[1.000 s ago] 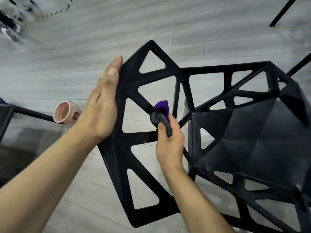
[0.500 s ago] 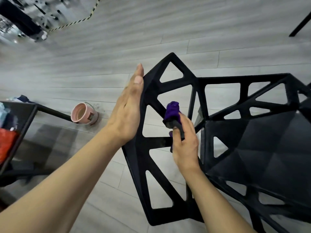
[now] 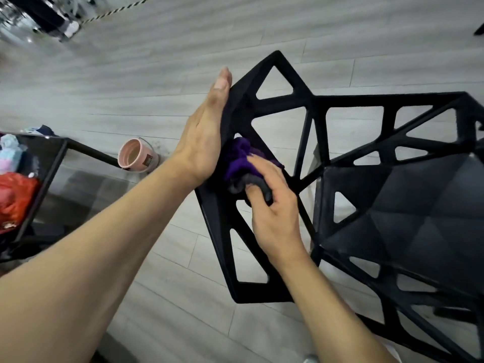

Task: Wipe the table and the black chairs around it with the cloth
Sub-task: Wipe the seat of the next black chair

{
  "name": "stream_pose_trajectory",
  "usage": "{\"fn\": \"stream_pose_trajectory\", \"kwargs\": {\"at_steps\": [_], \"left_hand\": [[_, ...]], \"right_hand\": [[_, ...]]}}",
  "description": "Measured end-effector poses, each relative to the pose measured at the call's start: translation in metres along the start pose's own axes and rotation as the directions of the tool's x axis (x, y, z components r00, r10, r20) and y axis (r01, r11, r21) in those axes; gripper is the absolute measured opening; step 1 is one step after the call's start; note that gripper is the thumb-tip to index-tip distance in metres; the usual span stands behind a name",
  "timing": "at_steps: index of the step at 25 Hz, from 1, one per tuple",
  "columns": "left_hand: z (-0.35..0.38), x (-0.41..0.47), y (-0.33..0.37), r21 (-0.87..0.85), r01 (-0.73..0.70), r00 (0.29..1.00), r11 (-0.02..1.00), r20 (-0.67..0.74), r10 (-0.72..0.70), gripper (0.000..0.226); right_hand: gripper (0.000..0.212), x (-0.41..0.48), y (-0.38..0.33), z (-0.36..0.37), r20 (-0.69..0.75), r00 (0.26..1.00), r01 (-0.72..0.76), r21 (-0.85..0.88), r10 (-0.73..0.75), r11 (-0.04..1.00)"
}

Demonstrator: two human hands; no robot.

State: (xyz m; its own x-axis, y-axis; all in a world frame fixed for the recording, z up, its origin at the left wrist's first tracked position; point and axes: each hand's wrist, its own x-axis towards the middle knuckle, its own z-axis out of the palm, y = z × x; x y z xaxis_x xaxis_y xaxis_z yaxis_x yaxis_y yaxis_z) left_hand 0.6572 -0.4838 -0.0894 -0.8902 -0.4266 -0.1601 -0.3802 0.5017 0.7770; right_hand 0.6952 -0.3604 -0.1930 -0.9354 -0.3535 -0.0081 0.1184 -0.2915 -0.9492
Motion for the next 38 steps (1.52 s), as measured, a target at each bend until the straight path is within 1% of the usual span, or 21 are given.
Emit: {"fn": "stream_pose_trajectory", "kwargs": {"at_steps": [3, 4, 5, 6, 8, 9, 10, 12, 13, 14, 15, 16, 18, 19, 20, 23, 25, 28, 32, 35, 38], "left_hand": [[-0.001, 0.007, -0.007, -0.052, -0.068, 0.997, 0.996, -0.023, 0.067, 0.076], [-0.001, 0.009, -0.010, -0.056, -0.070, 0.997, 0.996, -0.029, 0.068, 0.081], [-0.001, 0.011, -0.012, -0.051, -0.075, 0.997, 0.996, -0.033, 0.073, 0.084], [-0.001, 0.012, -0.013, -0.043, -0.081, 0.996, 0.996, -0.043, 0.079, 0.085], [-0.002, 0.013, -0.014, -0.041, -0.088, 0.996, 0.995, -0.034, 0.086, 0.086], [-0.002, 0.013, -0.013, -0.038, -0.096, 0.995, 0.995, -0.020, 0.096, 0.087], [-0.002, 0.012, -0.014, -0.041, -0.103, 0.995, 0.994, -0.019, 0.102, 0.088], [-0.001, 0.014, -0.015, -0.074, -0.117, 0.993, 0.990, -0.033, 0.115, 0.088], [0.000, 0.014, -0.014, -0.090, -0.107, 0.994, 0.990, -0.034, 0.105, 0.087], [0.001, 0.013, -0.014, -0.092, -0.104, 0.994, 0.990, -0.034, 0.101, 0.086], [0.002, 0.012, -0.012, -0.074, -0.103, 0.994, 0.992, -0.044, 0.100, 0.085], [0.002, 0.011, -0.010, -0.049, -0.099, 0.994, 0.994, -0.049, 0.097, 0.086], [0.002, 0.007, -0.006, -0.008, -0.096, 0.994, 0.995, -0.050, 0.095, 0.092], [0.002, 0.004, -0.006, 0.017, -0.101, 0.993, 0.995, -0.051, 0.102, 0.093], [0.002, 0.003, -0.005, 0.039, -0.106, 0.993, 0.994, -0.044, 0.108, 0.089], [0.001, 0.001, -0.001, 0.083, -0.088, 0.995, 0.993, -0.042, 0.092, 0.074], [0.001, -0.002, 0.003, 0.181, -0.113, 0.992, 0.977, -0.035, 0.121, 0.072], [0.004, -0.002, 0.002, 0.291, -0.124, 0.991, 0.949, -0.019, 0.135, 0.056], [0.008, -0.003, 0.004, 0.342, -0.145, 0.985, 0.928, -0.034, 0.167, 0.036], [0.005, -0.003, -0.001, 0.334, -0.216, 0.975, 0.917, 0.017, 0.223, 0.041], [0.004, -0.004, -0.002, 0.365, -0.241, 0.969, 0.899, 0.045, 0.242, 0.057]], "right_hand": [[0.050, -0.024, -0.002, -0.004, 0.110, 0.986, 0.134, -0.104, -0.122, 0.986], [0.051, -0.027, 0.009, -0.011, 0.100, 0.987, 0.138, -0.162, -0.123, 0.977], [0.051, -0.027, 0.029, -0.023, 0.042, 0.996, 0.087, -0.201, -0.080, 0.976], [0.050, -0.024, 0.047, -0.037, -0.058, 0.998, -0.025, -0.231, 0.012, 0.973], [0.045, -0.016, 0.068, -0.058, -0.204, 0.953, -0.264, -0.208, 0.222, 0.942], [0.042, -0.013, 0.066, -0.056, -0.226, 0.939, -0.300, -0.173, 0.259, 0.938], [0.042, -0.015, 0.051, -0.044, -0.197, 0.952, -0.263, -0.135, 0.234, 0.955], [0.045, -0.030, 0.014, -0.013, -0.014, 0.999, -0.032, -0.099, 0.031, 0.995], [0.047, -0.036, 0.001, -0.003, 0.087, 0.994, 0.069, -0.077, -0.062, 0.995], [0.049, -0.035, -0.002, -0.001, 0.127, 0.984, 0.139, -0.079, -0.128, 0.987], [0.049, -0.032, 0.004, -0.006, 0.126, 0.983, 0.149, -0.108, -0.136, 0.983], [0.048, -0.026, 0.017, -0.016, 0.072, 0.995, 0.084, -0.140, -0.075, 0.986], [0.045, -0.015, 0.028, -0.031, -0.045, 0.987, -0.155, -0.081, 0.152, 0.985], [0.044, -0.017, 0.023, -0.030, -0.061, 0.981, -0.186, -0.058, 0.182, 0.981], [0.043, -0.024, 0.010, -0.022, -0.049, 0.988, -0.149, -0.073, 0.146, 0.986], [0.045, -0.056, -0.027, 0.003, 0.095, 0.993, 0.072, -0.100, -0.062, 0.992], [0.044, -0.085, -0.031, -0.007, 0.128, 0.986, 0.126, -0.123, -0.110, 0.984], [0.045, -0.153, -0.008, -0.050, 0.100, 0.995, 0.023, -0.213, -0.002, 0.977], [0.056, -0.207, 0.023, -0.088, 0.045, 0.992, -0.097, -0.317, 0.117, 0.944], [0.057, -0.200, 0.025, -0.076, -0.042, 0.993, -0.117, -0.373, 0.110, 0.920], [0.045, -0.164, 0.035, -0.065, -0.164, 0.975, -0.204, -0.420, 0.148, 0.884]]}}
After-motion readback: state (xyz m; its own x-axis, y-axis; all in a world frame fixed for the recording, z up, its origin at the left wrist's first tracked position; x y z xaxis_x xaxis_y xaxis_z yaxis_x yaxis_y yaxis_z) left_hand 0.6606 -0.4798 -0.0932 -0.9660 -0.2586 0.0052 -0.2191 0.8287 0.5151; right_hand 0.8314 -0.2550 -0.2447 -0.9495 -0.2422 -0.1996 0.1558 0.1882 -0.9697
